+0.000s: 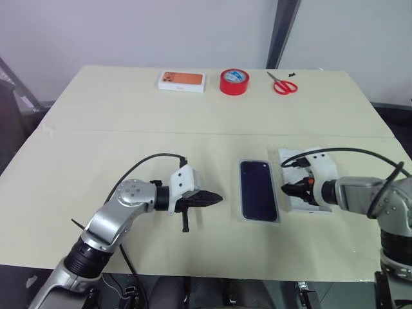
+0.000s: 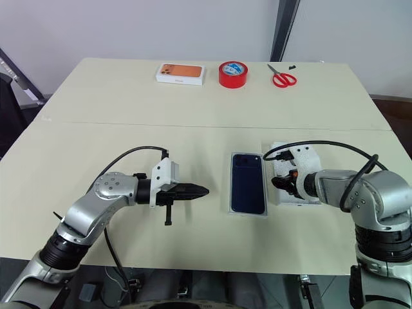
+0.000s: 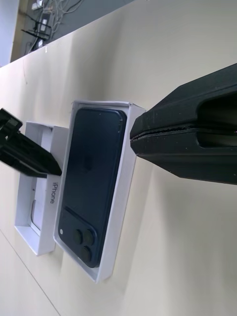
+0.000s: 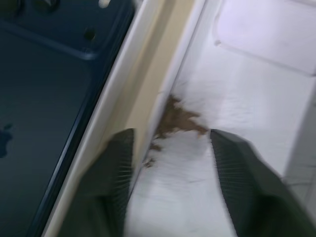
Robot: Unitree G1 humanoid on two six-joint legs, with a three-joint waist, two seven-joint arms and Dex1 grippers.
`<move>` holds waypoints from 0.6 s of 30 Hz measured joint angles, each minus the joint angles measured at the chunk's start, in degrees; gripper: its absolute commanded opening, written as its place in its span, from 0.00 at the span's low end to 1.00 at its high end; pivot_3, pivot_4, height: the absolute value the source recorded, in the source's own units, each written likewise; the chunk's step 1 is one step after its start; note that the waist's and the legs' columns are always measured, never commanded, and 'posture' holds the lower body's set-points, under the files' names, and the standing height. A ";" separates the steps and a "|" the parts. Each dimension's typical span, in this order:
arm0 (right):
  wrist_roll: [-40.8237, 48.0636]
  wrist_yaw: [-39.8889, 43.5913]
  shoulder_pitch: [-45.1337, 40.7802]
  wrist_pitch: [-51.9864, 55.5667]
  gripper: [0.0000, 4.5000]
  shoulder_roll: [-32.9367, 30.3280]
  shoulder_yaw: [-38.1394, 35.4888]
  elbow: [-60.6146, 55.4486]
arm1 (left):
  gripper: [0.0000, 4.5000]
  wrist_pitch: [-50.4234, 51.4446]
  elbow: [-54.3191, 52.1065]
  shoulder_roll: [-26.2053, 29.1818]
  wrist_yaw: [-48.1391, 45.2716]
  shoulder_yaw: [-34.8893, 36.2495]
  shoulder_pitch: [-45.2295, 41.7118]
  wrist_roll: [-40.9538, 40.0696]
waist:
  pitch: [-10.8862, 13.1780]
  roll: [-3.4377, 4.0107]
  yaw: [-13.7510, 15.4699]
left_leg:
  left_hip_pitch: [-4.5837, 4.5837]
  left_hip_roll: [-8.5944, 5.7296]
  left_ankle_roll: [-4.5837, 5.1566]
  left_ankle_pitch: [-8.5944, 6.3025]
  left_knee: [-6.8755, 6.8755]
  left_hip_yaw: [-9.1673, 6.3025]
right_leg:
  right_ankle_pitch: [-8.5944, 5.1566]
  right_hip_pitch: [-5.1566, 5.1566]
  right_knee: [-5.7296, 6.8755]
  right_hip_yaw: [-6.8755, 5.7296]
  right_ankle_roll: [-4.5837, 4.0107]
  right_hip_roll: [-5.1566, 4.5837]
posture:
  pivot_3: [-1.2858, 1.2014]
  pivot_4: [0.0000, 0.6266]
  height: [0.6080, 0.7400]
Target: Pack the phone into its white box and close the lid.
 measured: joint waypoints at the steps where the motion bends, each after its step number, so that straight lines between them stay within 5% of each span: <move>1: 0.46 -0.49 0.07 0.00 0.08 -0.02 0.23 -0.14 | 0.00 0.00 -0.07 0.02 0.07 0.00 0.06 -0.03 | 0.00 0.00 0.01 | 0.00 0.00 0.00 0.00 0.01 0.00 | 0.00 0.00 0.00 0.00 0.00 0.00 | 0.52 0.24 0.92; 2: 0.75 -0.94 0.11 0.00 0.00 -0.02 0.35 -0.16 | 0.00 0.00 -0.10 0.05 0.13 0.01 0.06 -0.04 | 0.00 0.00 0.02 | 0.00 0.00 0.01 -0.01 0.01 0.00 | 0.00 0.01 0.00 0.00 0.00 0.00 | 0.52 0.24 0.92; 7: 3.22 -3.25 -0.43 0.01 0.00 -0.15 -0.39 0.71 | 0.00 0.00 -0.10 0.10 0.83 0.22 0.07 -0.04 | 0.00 0.00 0.04 | 0.00 0.00 0.04 -0.02 0.02 0.00 | 0.00 0.01 0.00 0.00 0.00 0.00 | 0.52 0.24 0.92; 12: 10.00 -7.12 -9.01 0.02 0.00 3.35 -10.35 8.14 | 0.00 -0.19 1.43 0.08 2.59 3.80 0.11 -0.40 | 0.01 0.02 -0.97 | 0.04 0.05 0.04 -0.02 0.02 0.01 | 0.00 0.00 0.08 0.01 0.00 0.08 | 0.52 0.24 0.92; 15: 23.21 -11.69 -15.60 0.00 0.00 8.32 -17.74 13.91 | 0.00 -0.22 5.26 -0.54 5.14 7.57 -0.20 -0.47 | 0.02 0.03 -1.21 | 0.07 0.13 0.04 -0.02 0.00 0.01 | 0.00 -0.01 0.12 0.00 0.00 0.18 | 0.52 0.24 0.92; 18: 46.45 -23.05 -14.47 -8.17 0.00 9.92 -14.88 16.10 | 0.00 -0.44 8.98 -1.38 7.52 11.16 -1.26 -0.53 | 0.03 0.01 -0.91 | 0.00 0.14 0.07 -0.03 0.01 -0.01 | 0.00 -0.02 0.09 -0.03 0.01 0.17 | 0.52 0.24 0.92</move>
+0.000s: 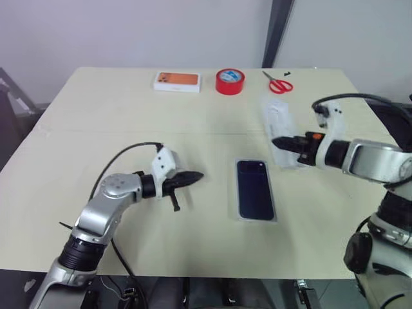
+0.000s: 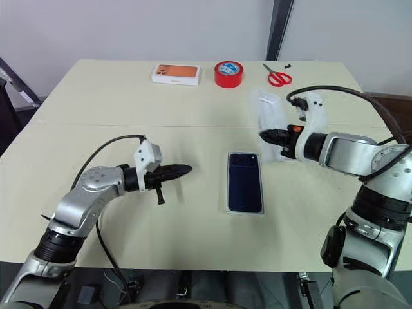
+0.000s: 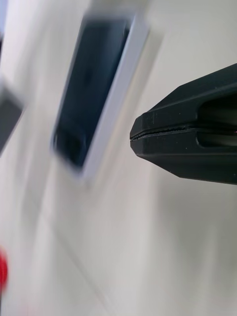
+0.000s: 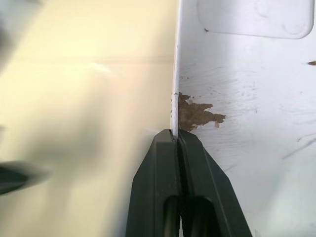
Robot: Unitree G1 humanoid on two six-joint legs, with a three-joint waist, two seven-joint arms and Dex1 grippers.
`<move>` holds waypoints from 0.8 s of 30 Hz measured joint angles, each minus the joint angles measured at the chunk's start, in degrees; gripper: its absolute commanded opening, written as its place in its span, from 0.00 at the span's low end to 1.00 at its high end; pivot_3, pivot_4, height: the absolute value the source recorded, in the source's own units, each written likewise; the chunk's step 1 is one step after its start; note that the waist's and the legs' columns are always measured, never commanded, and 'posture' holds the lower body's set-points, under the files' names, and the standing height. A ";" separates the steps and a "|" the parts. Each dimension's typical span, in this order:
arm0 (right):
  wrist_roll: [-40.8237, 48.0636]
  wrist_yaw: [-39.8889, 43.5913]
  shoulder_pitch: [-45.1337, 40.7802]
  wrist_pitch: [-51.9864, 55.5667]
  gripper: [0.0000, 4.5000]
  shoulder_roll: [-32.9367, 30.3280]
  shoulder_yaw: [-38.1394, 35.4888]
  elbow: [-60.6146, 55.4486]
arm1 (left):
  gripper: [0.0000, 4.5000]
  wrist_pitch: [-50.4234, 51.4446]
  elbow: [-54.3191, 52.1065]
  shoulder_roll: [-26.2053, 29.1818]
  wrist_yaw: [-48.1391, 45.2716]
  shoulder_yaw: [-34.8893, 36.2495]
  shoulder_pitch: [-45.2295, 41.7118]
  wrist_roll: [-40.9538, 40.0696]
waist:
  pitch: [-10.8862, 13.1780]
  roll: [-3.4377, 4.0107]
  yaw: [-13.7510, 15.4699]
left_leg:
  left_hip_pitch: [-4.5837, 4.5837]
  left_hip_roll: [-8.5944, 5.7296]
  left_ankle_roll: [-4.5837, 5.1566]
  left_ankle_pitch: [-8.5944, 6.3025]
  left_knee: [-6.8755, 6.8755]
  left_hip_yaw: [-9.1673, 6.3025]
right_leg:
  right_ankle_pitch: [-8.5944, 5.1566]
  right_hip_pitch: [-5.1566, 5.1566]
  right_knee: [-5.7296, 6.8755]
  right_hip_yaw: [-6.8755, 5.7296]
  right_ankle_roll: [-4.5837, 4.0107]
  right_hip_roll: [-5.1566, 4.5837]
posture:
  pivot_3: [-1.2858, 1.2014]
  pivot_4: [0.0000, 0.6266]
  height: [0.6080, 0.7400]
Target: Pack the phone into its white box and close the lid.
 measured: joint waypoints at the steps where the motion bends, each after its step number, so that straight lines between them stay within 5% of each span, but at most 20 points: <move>1: 8.30 -5.12 1.18 -5.68 0.00 3.54 2.37 -0.77 | 0.00 -0.09 1.70 -0.07 0.94 1.46 -0.59 0.03 | 0.01 -0.03 -0.12 | 0.00 0.00 0.01 0.00 0.01 0.00 | 0.00 0.01 -0.01 0.00 0.01 0.00 | 0.52 0.24 0.92; 5: 19.96 -21.81 5.84 -22.76 0.00 25.03 9.30 -8.41 | 0.00 -1.30 4.64 -0.30 2.20 3.43 -3.98 0.24 | 0.03 0.00 -0.47 | -0.02 0.01 0.02 0.00 0.04 0.05 | 0.01 -0.09 0.12 0.03 0.02 0.02 | 0.52 0.24 0.92; 10: 20.85 -41.27 14.85 -35.46 0.00 36.88 16.90 -18.72 | 0.00 -2.54 6.43 -0.14 2.20 3.39 -4.20 1.69 | 0.03 0.00 0.01 | -0.14 -0.12 0.01 0.00 0.12 0.05 | 0.01 -0.10 0.00 0.03 0.03 -0.17 | 0.52 0.24 0.92; 13: 21.00 -45.47 20.47 -37.70 0.00 35.55 20.26 -22.18 | 0.00 -3.12 6.31 -0.39 1.90 2.18 -4.19 2.63 | 0.02 -0.01 -0.06 | -0.12 -0.14 0.01 0.00 0.12 0.05 | 0.00 -0.06 -0.06 0.04 0.02 -0.20 | 0.52 0.24 0.92; 16: 20.99 -44.79 22.46 -37.59 0.18 29.25 19.78 -22.10 | 0.00 -3.10 5.21 -1.50 0.95 -0.13 -4.15 2.79 | 0.03 0.01 -0.25 | -0.08 -0.13 0.01 0.00 0.11 0.05 | 0.00 -0.05 -0.03 0.04 0.01 -0.19 | 0.52 0.24 0.92; 20: 21.03 -38.56 22.29 -34.62 0.61 21.11 18.54 -20.63 | 0.00 -2.79 3.02 -4.60 -0.31 -5.04 -4.26 2.96 | 0.03 0.06 -0.38 | -0.05 -0.09 0.02 0.00 0.07 0.05 | 0.00 -0.03 -0.03 0.05 0.01 -0.13 | 0.52 0.24 0.92; 23: 21.09 -29.26 19.14 -28.62 0.95 8.73 18.15 -16.27 | 0.00 -2.19 2.05 -7.45 -0.90 -9.50 -4.40 3.48 | 0.08 0.13 -0.32 | -0.04 -0.10 0.03 -0.01 0.11 0.10 | 0.00 0.00 -0.04 0.06 0.00 -0.12 | 0.52 0.24 0.92; 24: 21.13 -26.36 17.52 -26.57 0.95 4.07 18.10 -14.95 | 0.00 -1.97 2.10 -8.01 -0.88 -10.43 -4.72 3.80 | 0.10 0.16 -0.32 | -0.04 -0.09 0.04 -0.01 0.10 0.10 | 0.00 -0.01 -0.03 0.06 0.00 -0.11 | 0.52 0.24 0.92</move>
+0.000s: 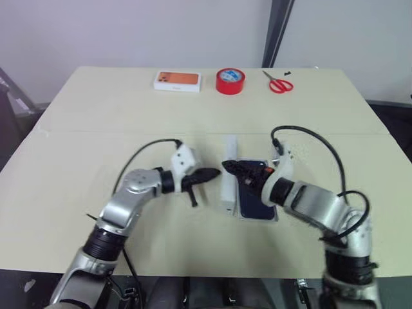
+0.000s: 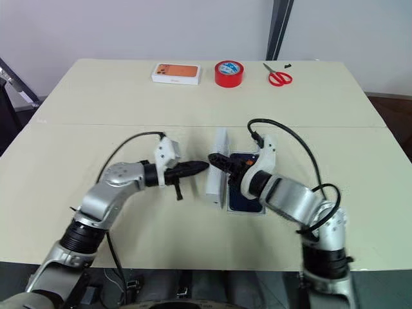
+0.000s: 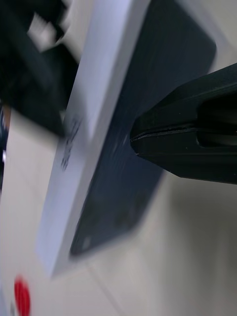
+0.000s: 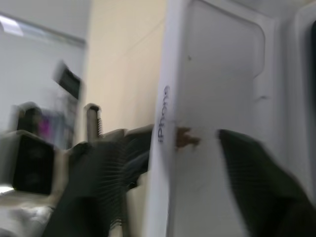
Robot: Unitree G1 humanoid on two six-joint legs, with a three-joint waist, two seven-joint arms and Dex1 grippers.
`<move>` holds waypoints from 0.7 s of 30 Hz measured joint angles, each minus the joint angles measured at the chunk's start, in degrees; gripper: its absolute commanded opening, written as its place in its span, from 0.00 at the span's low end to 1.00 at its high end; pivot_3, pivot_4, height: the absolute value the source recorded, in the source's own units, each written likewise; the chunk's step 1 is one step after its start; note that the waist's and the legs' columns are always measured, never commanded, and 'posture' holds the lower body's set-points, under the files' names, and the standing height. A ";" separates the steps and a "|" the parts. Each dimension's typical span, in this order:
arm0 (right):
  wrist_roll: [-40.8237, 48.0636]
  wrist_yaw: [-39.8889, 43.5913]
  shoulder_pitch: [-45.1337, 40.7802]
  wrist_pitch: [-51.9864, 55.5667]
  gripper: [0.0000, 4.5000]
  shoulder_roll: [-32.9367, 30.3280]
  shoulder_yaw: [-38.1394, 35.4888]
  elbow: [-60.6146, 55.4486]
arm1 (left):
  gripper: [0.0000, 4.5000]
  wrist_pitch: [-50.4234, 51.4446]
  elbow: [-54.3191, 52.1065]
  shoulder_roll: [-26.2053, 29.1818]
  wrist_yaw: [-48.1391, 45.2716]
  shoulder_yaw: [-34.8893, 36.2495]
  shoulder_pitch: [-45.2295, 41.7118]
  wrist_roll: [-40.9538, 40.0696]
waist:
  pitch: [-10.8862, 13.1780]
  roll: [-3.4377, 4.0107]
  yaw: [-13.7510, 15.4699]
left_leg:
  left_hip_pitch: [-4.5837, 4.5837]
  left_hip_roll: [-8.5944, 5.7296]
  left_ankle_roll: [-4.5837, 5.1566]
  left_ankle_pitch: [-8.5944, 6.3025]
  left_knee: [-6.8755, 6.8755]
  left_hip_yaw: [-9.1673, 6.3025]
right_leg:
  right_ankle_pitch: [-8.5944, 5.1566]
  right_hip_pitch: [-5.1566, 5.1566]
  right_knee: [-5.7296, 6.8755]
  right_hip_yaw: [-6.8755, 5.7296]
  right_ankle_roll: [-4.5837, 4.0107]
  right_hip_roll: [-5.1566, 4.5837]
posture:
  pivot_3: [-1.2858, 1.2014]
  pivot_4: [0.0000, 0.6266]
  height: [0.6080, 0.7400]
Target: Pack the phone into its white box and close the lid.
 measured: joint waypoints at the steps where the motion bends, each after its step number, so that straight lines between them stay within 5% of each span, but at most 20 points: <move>1: 0.10 3.10 -2.26 2.50 0.95 -6.23 0.04 1.93 | 0.00 0.28 0.10 -0.89 0.04 -0.76 -0.73 0.15 | 0.04 0.06 0.13 | 0.00 0.00 0.01 0.00 0.01 0.00 | 0.00 0.00 0.00 -0.01 0.00 0.01 | 0.52 0.24 0.92; 4: 0.12 8.58 -6.91 5.93 0.95 -17.95 -0.73 6.64 | 0.00 1.17 0.11 -2.95 0.10 -2.72 -2.85 0.68 | 0.05 0.07 0.41 | -0.01 0.04 0.08 -0.05 -0.01 -0.02 | 0.00 0.04 -0.09 -0.03 0.00 0.07 | 0.52 0.24 0.92; 7: -3.37 13.35 -8.36 7.26 0.95 -23.23 0.04 9.40 | 0.00 1.30 0.11 -4.63 0.06 -4.22 -3.71 1.23 | 0.05 0.07 0.38 | -0.02 0.06 0.12 -0.07 -0.02 -0.02 | 0.00 0.03 -0.10 -0.02 0.01 0.11 | 0.52 0.24 0.92; 10: -13.68 19.66 -8.66 9.15 0.75 -27.38 2.27 9.98 | 0.00 2.42 0.11 -4.97 0.28 -4.05 -3.73 1.06 | 0.04 0.08 0.36 | -0.01 0.06 0.12 -0.06 0.01 -0.01 | 0.00 0.03 -0.06 0.00 0.00 0.11 | 0.52 0.24 0.92; 17: -45.42 44.46 -8.49 5.94 0.00 -38.68 13.75 -0.60 | 0.00 15.24 0.07 -5.80 7.71 7.80 -6.59 -6.02 | 0.06 0.07 0.45 | -0.03 0.07 0.12 -0.07 0.01 -0.06 | -0.01 0.00 -0.09 -0.03 0.02 0.11 | 0.52 0.24 0.92; 21: -60.03 55.52 -7.18 1.08 0.00 -42.81 19.84 -4.87 | 0.00 19.88 0.51 -1.63 10.73 9.14 -7.21 -4.61 | 0.06 0.07 0.46 | -0.02 0.06 0.11 -0.06 0.01 -0.06 | -0.01 0.00 -0.10 -0.03 0.03 0.11 | 0.52 0.24 0.92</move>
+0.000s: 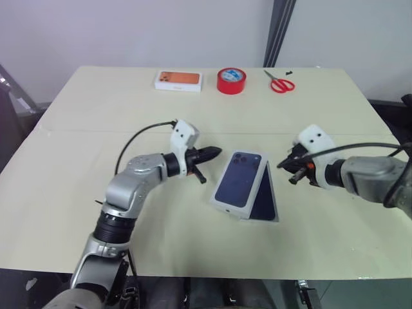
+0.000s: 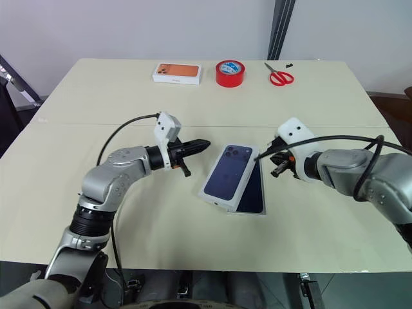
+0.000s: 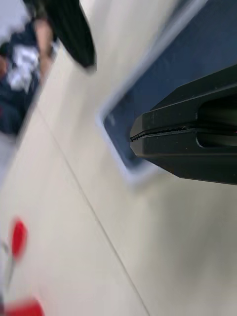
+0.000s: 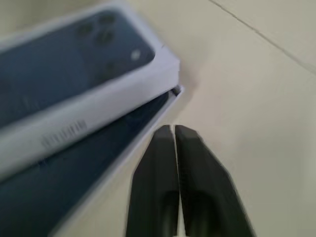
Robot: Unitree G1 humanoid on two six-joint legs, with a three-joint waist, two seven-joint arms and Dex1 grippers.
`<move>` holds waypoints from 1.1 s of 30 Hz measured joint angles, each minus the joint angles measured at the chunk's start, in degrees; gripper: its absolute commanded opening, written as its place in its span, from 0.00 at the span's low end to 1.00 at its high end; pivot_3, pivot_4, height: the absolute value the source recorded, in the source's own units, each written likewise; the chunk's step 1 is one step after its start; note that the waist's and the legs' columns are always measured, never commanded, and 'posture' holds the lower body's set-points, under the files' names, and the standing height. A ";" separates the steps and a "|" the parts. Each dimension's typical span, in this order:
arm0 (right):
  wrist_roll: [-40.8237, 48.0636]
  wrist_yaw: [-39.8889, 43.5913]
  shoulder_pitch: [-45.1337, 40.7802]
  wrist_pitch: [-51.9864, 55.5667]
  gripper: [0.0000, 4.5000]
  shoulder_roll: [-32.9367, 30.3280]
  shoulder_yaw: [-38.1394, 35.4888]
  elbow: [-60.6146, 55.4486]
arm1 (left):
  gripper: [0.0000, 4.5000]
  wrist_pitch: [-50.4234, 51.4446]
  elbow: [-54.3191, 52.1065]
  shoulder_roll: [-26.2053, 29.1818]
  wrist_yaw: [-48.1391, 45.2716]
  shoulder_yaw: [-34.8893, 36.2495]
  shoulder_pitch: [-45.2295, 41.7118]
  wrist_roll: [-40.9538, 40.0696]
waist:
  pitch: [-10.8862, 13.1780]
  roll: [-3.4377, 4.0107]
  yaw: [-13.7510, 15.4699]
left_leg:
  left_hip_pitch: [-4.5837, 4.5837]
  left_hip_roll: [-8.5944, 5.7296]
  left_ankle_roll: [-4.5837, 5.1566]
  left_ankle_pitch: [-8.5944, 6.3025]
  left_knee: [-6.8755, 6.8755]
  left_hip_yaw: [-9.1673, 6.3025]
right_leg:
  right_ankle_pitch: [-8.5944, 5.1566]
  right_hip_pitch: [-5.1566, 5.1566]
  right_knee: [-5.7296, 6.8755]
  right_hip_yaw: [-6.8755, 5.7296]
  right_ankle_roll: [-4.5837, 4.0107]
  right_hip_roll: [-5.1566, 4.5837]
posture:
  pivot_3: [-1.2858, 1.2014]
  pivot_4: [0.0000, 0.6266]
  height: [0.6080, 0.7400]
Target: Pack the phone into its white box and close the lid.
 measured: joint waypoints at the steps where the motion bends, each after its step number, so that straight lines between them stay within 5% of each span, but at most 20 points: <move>1: -2.48 2.23 0.50 -0.71 0.00 -0.14 0.86 -0.55 | 0.00 0.31 0.33 1.35 0.01 -1.19 0.27 1.17 | 0.00 0.00 0.02 | 0.00 0.00 0.00 0.00 0.00 0.00 | 0.00 0.00 0.00 0.00 0.00 0.00 | 0.52 0.24 0.92; 12: -12.97 11.99 0.77 0.64 0.00 6.96 2.71 -4.53 | 0.00 -0.20 1.39 2.88 -5.90 -14.44 0.74 6.34 | 0.01 -0.01 0.15 | 0.00 -0.01 -0.02 0.00 0.00 -0.01 | 0.00 -0.01 0.00 0.01 -0.02 -0.13 | 0.52 0.24 0.92; 33: -21.42 19.73 4.94 3.75 0.00 7.26 -0.64 -5.15 | 0.00 1.50 -3.53 2.00 -10.37 -16.55 -0.38 5.97 | 0.00 -0.01 0.09 | 0.00 -0.02 -0.02 0.00 0.00 -0.02 | 0.00 0.00 0.01 0.00 -0.03 -0.13 | 0.52 0.24 0.92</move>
